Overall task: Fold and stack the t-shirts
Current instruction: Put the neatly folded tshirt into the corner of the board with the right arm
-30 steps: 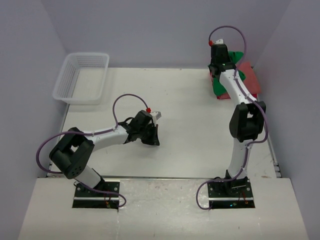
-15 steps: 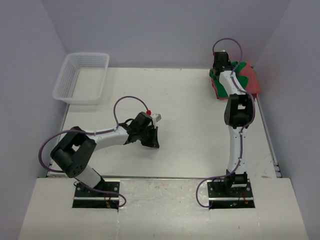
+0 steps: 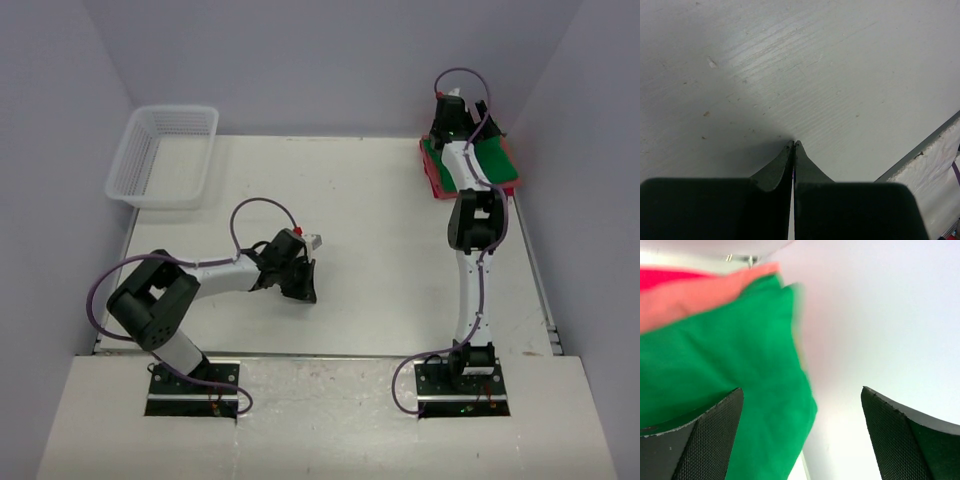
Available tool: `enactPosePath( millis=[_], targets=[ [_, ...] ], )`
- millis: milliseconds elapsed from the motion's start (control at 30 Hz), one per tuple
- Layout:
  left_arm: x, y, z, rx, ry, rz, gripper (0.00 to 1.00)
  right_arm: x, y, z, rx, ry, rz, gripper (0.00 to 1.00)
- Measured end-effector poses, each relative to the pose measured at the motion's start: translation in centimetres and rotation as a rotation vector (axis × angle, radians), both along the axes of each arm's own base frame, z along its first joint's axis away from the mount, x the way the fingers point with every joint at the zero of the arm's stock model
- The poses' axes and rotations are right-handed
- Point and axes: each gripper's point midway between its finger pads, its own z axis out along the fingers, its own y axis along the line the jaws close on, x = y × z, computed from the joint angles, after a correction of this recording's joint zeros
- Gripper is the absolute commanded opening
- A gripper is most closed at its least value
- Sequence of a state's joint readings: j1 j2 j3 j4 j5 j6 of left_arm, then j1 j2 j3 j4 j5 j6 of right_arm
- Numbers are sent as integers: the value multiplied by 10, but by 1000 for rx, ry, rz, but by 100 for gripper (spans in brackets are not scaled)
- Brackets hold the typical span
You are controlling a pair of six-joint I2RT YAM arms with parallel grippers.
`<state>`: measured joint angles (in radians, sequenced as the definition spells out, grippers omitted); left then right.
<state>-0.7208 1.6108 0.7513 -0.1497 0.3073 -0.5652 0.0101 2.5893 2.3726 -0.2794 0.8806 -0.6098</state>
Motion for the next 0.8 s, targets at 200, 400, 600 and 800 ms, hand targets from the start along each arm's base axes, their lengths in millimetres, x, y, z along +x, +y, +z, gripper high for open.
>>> enactPosePath(
  millis=[200,400,600,800],
  targets=[
    [-12,-9,0,13,4,-18,0,9,4,21,-29,-84,3,99],
    [-17,-11,0,66,-1,7,0,3,56,76,16,-182,72,99],
    [-3,6,6,154,-66,115,0,-27,155,134,329,-282,264,99],
    [25,9,50,180,-273,197,11,-115,220,161,731,-319,445,99]
  ],
)
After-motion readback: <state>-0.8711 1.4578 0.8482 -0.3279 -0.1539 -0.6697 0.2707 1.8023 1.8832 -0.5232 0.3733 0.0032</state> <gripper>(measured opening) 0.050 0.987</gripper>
